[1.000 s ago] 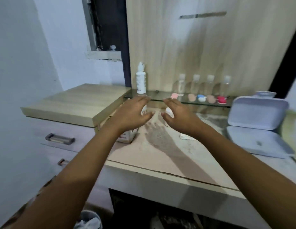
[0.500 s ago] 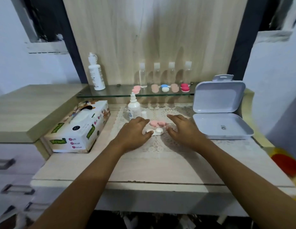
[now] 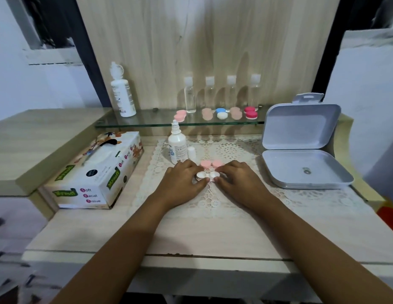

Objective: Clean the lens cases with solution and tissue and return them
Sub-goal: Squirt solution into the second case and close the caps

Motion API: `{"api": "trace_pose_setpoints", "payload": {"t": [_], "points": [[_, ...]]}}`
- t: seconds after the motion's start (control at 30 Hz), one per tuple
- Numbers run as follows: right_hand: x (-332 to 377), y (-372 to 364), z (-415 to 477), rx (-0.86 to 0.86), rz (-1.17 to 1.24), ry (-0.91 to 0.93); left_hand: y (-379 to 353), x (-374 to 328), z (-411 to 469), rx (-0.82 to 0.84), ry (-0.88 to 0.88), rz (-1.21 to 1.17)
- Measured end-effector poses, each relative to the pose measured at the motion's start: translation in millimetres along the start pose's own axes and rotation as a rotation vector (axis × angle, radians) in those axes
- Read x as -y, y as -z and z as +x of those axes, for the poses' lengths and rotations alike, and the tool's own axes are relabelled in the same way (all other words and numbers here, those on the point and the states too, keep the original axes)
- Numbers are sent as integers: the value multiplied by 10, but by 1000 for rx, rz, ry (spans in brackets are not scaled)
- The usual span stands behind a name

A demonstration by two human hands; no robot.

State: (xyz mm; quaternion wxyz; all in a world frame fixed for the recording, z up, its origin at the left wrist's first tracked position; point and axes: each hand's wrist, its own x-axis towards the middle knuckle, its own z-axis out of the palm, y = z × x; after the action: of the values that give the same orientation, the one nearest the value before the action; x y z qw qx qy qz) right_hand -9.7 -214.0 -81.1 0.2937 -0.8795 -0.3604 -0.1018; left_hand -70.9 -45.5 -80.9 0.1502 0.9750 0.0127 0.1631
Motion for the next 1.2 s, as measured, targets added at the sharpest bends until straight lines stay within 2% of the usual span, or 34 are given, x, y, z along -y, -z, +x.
{"api": "trace_pose_setpoints", "payload": {"t": [0.07,0.2,0.27,0.33,0.43,0.53,0.6,0.77,0.87,1.2], "points": [[-31,-26,5,6,-4,-7,33,-21,-30,-75,23,-71],[-52,-39,11,0,-19,-5,201,-34,-13,-428,166,-285],[-58,-44,13,-2,-21,4,271,30,74,-535,239,-349],[-70,-55,22,-15,-15,13,277,146,178,-507,311,-381],[-76,-69,24,-27,-3,17,232,294,283,-366,391,-545],[-80,-77,26,-30,-9,22,183,324,329,-261,378,-705],[-84,-73,27,-34,-4,25,157,324,358,-257,369,-739],[-83,-67,27,-29,-7,34,134,380,355,-273,340,-649],[-92,-68,34,-29,-3,37,221,379,272,-262,266,-576],[-100,-78,48,-29,-11,41,497,533,-10,-69,-16,100]]}}
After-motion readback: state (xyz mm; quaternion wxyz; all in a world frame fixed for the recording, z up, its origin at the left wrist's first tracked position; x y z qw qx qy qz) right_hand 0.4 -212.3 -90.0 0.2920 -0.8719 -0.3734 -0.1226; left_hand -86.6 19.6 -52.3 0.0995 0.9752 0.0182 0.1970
